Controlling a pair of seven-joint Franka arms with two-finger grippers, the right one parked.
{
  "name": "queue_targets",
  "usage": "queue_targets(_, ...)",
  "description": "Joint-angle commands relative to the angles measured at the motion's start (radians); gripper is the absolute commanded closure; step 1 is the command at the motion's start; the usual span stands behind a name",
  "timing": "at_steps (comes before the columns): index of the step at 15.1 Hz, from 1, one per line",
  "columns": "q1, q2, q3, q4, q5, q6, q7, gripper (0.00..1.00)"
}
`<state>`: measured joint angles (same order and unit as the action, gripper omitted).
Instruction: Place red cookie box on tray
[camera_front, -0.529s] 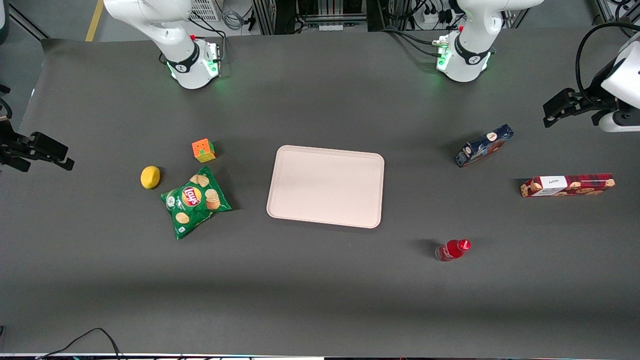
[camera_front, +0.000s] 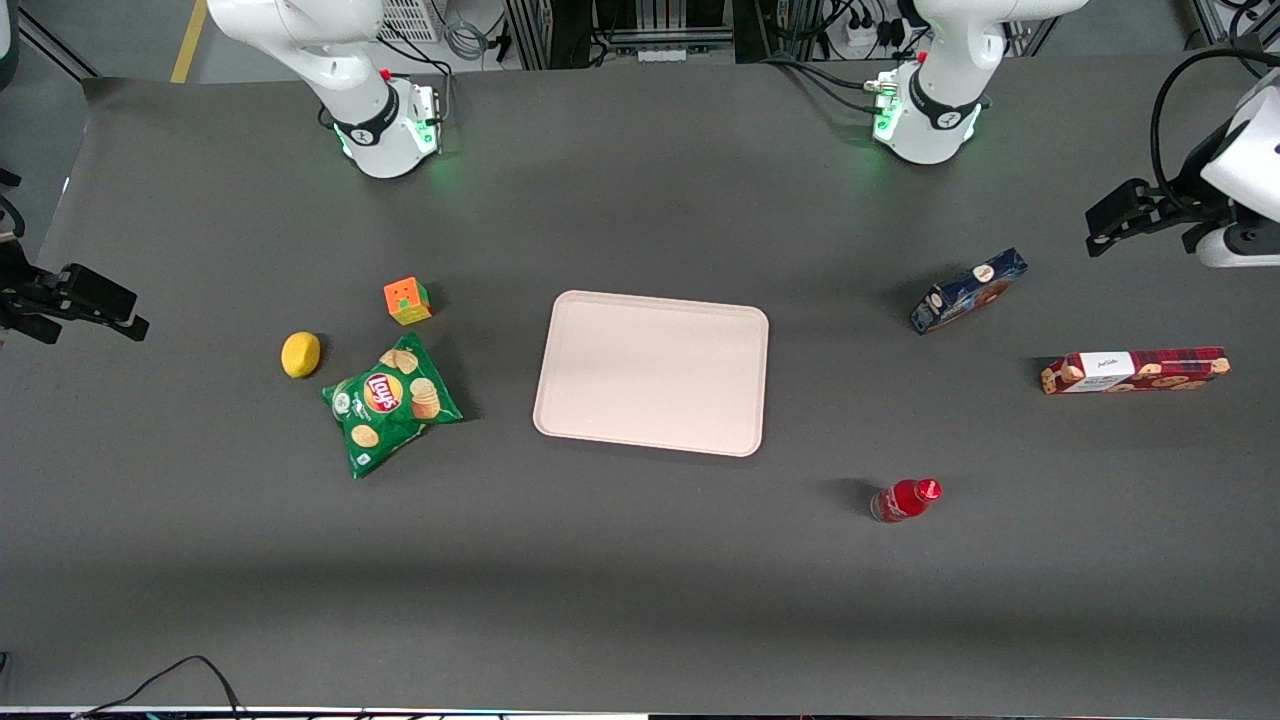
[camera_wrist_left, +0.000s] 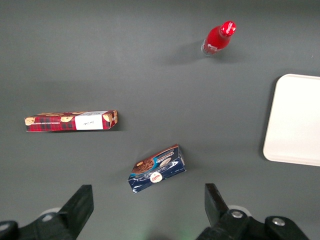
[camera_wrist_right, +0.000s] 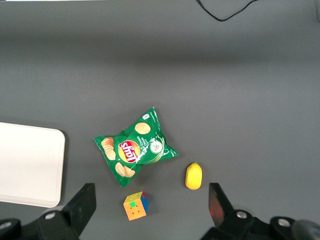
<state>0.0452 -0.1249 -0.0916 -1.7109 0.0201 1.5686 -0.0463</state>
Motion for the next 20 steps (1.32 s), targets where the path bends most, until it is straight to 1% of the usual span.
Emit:
queue_targets(1, 0.03, 0.008, 0.044, -0.045, 0.015, 0.043, 0.205, 0.0)
queue_targets(3, 0.033, 0.008, 0.114, -0.099, 0.04, 0.083, 0.365, 0.0)
queue_targets(5, 0.033, 0.007, 0.192, -0.174, 0.055, 0.148, 0.576, 0.0)
queue_targets(8, 0.036, 0.005, 0.282, -0.292, 0.084, 0.302, 0.907, 0.0)
queue_targets(9, 0.036, 0.005, 0.294, -0.334, 0.116, 0.364, 1.024, 0.0)
queue_targets(11, 0.056, 0.002, 0.296, -0.4, 0.168, 0.445, 1.187, 0.01)
queue_targets(13, 0.061, 0.004, 0.296, -0.488, 0.251, 0.58, 1.331, 0.01)
queue_targets(15, 0.103, 0.004, 0.296, -0.579, 0.259, 0.684, 1.457, 0.01)
queue_targets(17, 0.128, 0.013, 0.296, -0.637, 0.259, 0.757, 1.539, 0.01)
queue_targets(20, 0.154, 0.069, 0.296, -0.661, 0.251, 0.806, 1.611, 0.02)
